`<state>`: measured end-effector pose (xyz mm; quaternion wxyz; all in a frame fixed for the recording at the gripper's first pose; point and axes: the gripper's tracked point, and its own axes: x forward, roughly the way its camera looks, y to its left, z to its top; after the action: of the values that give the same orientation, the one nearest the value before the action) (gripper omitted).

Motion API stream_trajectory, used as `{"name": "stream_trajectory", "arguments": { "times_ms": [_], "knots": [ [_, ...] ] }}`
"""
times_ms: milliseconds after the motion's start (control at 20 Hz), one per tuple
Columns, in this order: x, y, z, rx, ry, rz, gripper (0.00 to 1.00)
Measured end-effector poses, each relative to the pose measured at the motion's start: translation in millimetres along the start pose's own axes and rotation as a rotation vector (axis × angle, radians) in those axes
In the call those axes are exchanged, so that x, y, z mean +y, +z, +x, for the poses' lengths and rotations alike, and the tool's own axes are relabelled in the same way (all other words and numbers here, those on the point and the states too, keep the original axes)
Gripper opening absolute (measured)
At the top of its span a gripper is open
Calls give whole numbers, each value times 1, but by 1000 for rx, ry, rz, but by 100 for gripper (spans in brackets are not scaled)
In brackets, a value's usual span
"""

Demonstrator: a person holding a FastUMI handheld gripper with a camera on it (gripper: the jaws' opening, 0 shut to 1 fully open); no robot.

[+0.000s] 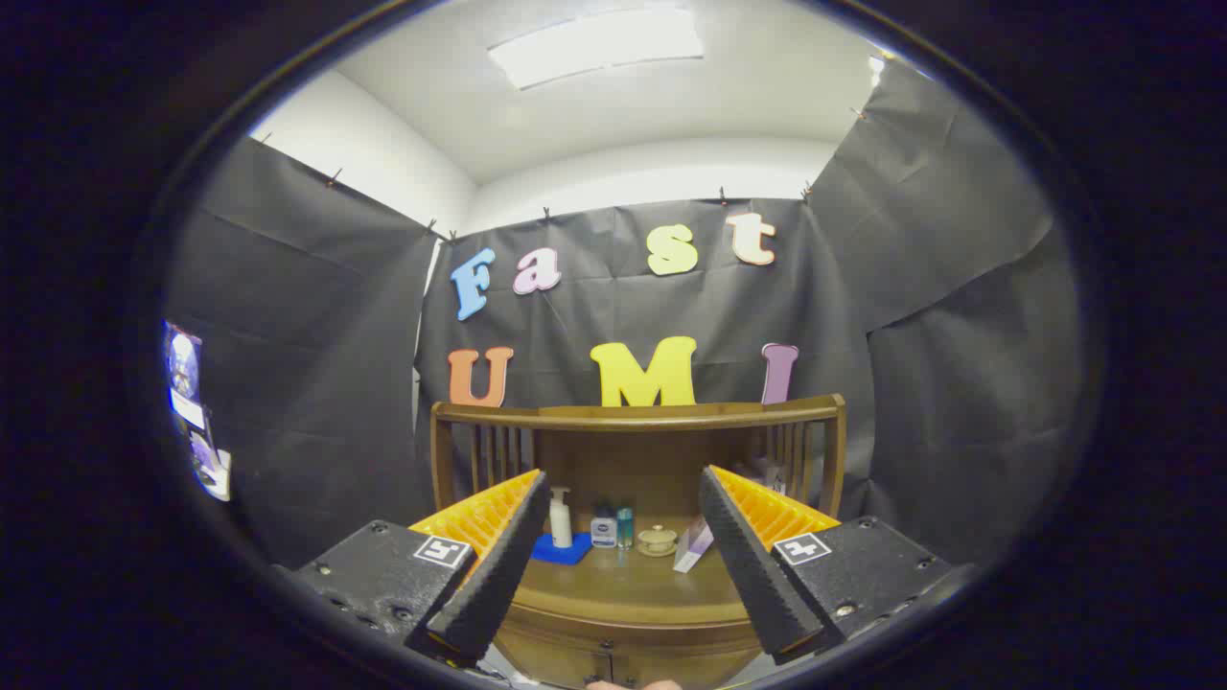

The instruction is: Pull open the drawer, take out the items inside it, and place them on the countertop above the cabinet.

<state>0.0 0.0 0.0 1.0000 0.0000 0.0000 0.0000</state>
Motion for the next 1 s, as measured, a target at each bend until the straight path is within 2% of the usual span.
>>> {"name": "stream_trajectory", "arguments": {
  "times_ms": [800, 1000],
  "knots": [
    [-11, 7, -5, -2, -3, 9, 100],
    [-14, -3, -3, 1, -5, 11, 99]
  ]
}}
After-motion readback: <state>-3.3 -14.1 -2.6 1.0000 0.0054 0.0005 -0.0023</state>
